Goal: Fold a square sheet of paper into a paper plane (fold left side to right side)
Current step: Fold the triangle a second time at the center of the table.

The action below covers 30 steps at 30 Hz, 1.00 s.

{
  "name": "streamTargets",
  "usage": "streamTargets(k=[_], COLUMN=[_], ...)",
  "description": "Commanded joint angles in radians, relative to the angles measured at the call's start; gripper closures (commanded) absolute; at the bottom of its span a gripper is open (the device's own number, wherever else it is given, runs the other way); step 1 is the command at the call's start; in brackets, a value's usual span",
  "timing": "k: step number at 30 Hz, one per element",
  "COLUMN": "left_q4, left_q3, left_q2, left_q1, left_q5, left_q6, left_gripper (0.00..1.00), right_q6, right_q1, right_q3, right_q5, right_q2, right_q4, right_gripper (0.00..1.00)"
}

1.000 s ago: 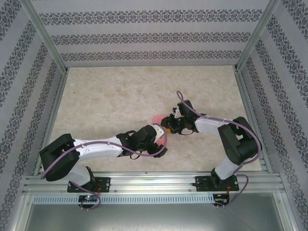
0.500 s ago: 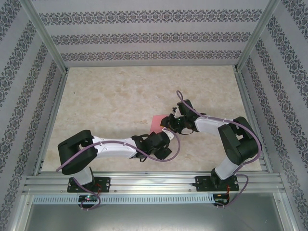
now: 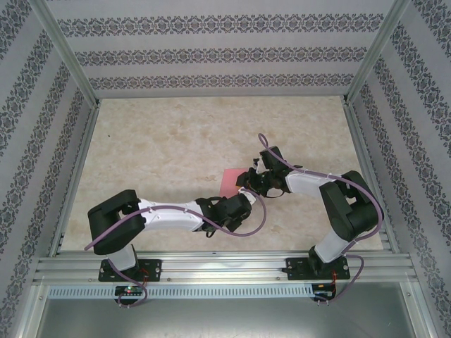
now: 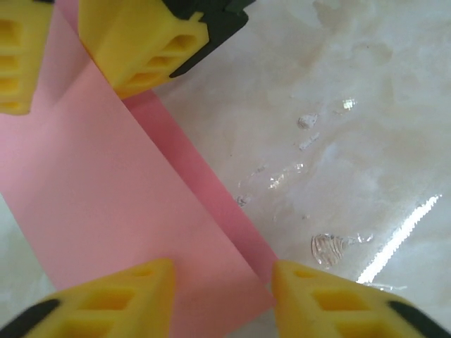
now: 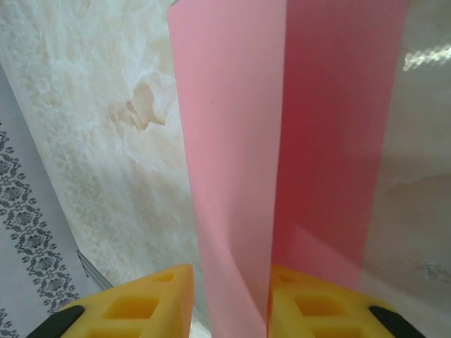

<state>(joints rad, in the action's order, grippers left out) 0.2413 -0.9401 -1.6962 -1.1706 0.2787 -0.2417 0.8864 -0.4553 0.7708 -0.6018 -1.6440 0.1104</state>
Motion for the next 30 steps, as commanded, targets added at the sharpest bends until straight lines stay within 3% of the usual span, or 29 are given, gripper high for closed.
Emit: streamTargets(k=[1, 6, 9, 14, 22, 26, 30], left_q4=[0.046, 0.046, 0.035, -0.004, -0.076, -0.126, -0.172], left_q3=[-0.038, -0.039, -0.030, 0.001, 0.077, 0.124, 0.161], left_q2=[0.036, 0.050, 0.060, 0.087, 0.143, 0.175, 0.194], left_q1=[-0.005, 0.014, 0.030, 0.061, 0.126, 0.183, 0.250], left_q5=[-0.004, -0.026, -0.055, -0.121, -0.244, -0.330, -0.427], left_q6=[0.008, 0.002, 0.000, -0.014, -0.048, -0.068, -0.075], left_gripper=[0.78, 0.95, 1.00, 1.00, 1.00, 1.00, 1.00], right_q6=[-0.035, -0.049, -0.054, -0.066, -0.089, -0.111, -0.121], right_q1=[0.007, 0.007, 0.009, 0.023, 0.097, 0.117, 0.103], right_q3=[0.026, 0.033, 0.035, 0.029, -0.051, -0.112, -0.180], right_q5=[0.017, 0.013, 0.012, 0.004, 0.016, 0.011, -0.025], right_q2=[-0.005, -0.007, -0.002, 0.036, 0.193, 0.257, 0.276], right_q4=[0.018, 0.024, 0.027, 0.026, 0.056, 0.061, 0.032], right_gripper=[0.69, 0.69, 0.68, 0.64, 0.41, 0.41, 0.50])
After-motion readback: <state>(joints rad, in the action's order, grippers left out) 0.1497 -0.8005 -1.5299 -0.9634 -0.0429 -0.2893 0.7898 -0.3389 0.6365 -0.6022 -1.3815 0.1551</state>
